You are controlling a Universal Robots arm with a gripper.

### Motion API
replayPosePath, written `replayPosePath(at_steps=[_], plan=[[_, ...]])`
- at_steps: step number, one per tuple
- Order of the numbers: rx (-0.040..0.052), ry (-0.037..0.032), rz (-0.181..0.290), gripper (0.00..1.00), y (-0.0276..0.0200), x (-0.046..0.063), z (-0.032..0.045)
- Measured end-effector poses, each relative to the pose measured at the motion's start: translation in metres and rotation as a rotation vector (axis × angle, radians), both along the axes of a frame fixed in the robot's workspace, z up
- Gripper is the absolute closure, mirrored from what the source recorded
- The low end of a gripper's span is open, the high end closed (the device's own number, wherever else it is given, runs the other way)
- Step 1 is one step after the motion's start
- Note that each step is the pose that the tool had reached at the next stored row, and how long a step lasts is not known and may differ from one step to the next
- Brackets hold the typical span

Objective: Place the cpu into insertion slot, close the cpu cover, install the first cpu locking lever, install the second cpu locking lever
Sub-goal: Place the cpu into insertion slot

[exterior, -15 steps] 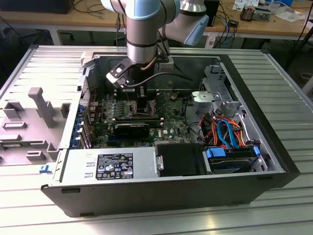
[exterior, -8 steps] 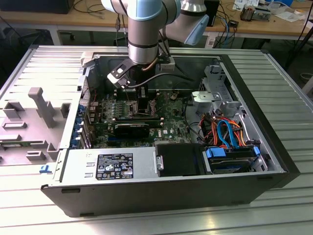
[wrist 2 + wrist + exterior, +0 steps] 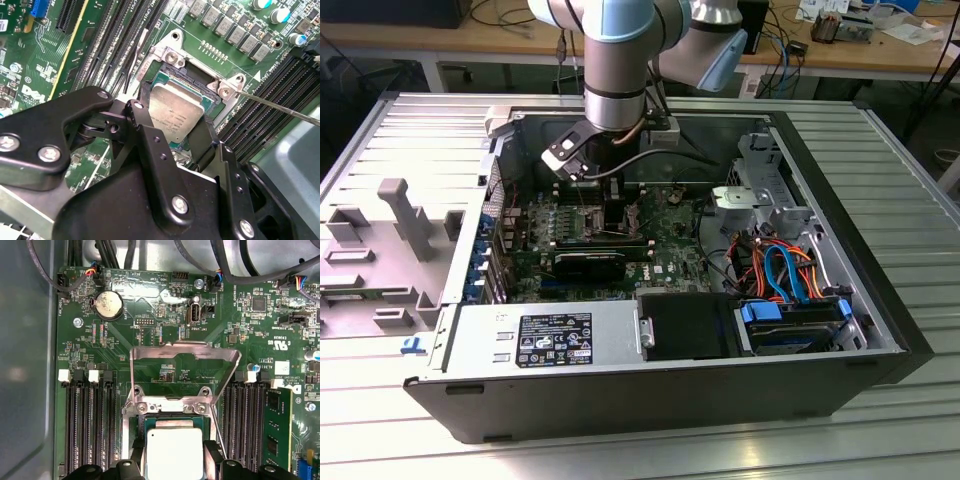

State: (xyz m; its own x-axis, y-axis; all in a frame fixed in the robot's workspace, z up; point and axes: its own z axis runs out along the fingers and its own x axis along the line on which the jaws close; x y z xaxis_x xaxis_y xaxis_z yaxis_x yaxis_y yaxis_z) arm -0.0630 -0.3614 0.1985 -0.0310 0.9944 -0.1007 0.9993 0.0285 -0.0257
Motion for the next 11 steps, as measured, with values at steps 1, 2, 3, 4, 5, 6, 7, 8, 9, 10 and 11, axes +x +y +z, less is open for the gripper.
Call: replayPosePath(at_steps=[1, 2, 3, 4, 5, 6, 7, 8, 9, 10, 11], plan=[[0.0000, 0.0000, 0.000, 0.46, 0.0000, -0.0001, -0.0001], [-0.0001, 0.0002, 0.000, 0.46, 0.0000, -0.0002, -0.0003], [-0.0001, 0.0000, 0.000, 0.46, 0.0000, -0.0005, -0.0005], [-0.0001, 0.0001, 0.000, 0.46, 0.0000, -0.0008, -0.0010], [0.0000, 0.0000, 0.000, 0.46, 0.0000, -0.0011, -0.0012], [0.0000, 0.0002, 0.000, 0.46, 0.0000, -0.0011, -0.0013], [-0.0003, 0.0003, 0.000, 0.46, 0.0002, -0.0011, -0.0014], [-0.0005, 0.0002, 0.000, 0.46, 0.0006, -0.0012, -0.0015], [-0.0008, 0.0004, 0.000, 0.46, 0.0012, -0.0012, -0.0015], [-0.0007, 0.0004, 0.000, 0.46, 0.0018, -0.0012, -0.0016], [-0.0002, 0.0003, 0.000, 0.46, 0.0024, -0.0012, -0.0019]])
